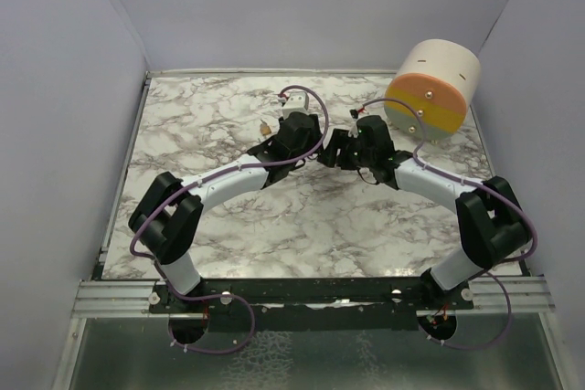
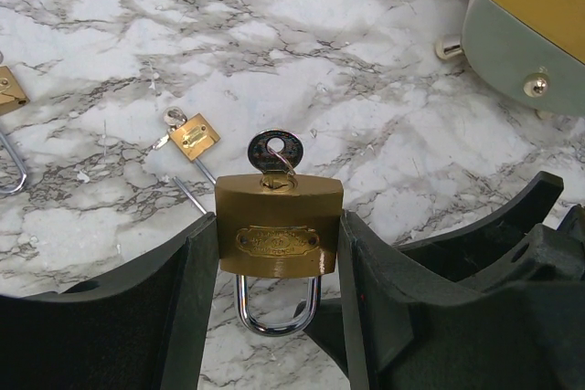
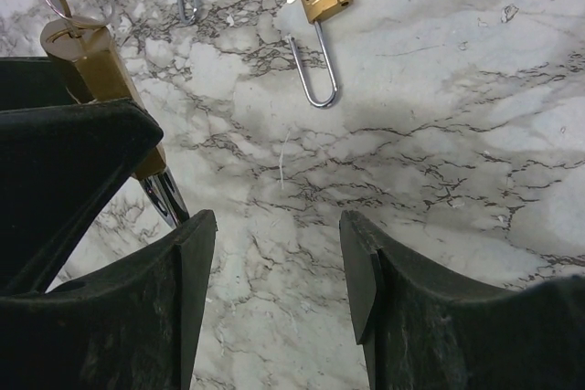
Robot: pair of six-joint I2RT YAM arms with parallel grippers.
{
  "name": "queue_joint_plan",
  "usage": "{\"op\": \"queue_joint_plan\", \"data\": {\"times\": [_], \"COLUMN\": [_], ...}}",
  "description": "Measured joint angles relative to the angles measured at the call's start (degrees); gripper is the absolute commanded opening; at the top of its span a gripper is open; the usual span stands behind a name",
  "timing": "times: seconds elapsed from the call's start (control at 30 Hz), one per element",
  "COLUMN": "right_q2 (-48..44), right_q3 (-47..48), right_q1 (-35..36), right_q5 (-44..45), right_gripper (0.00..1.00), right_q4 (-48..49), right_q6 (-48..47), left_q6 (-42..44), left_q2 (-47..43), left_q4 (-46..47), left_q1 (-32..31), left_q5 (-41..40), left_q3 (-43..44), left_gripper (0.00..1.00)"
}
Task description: Unlock with the key
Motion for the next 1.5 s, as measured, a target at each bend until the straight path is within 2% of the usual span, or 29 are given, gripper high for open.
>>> {"op": "queue_joint_plan", "data": {"times": [0.53,0.93,1.5], "right_q2": [-2.2,-0.2,4.6], "right_q3": [0.1,0.1,0.1], "right_q1": [0.0,0.0,-2.3], "right_q5": [-5.6,-8.8,-11.2], "right_gripper": [0.57,0.57,0.57], "right_q4": [0.4,3.9,9.1], "right_q6": [0.0,2.1,5.4], "left_q6": [-0.7,-1.1,-3.0], "left_q2": [0.1,-0.2,-8.0], "left_q4": [0.1,1.1,1.2], "left_q1": [2.7,2.8,2.8], "left_q5": [1.4,3.2,6.5], "left_q3": [-1.3,-3.4,-6.6], "left_gripper": [0.0,0.0,0.0]}}
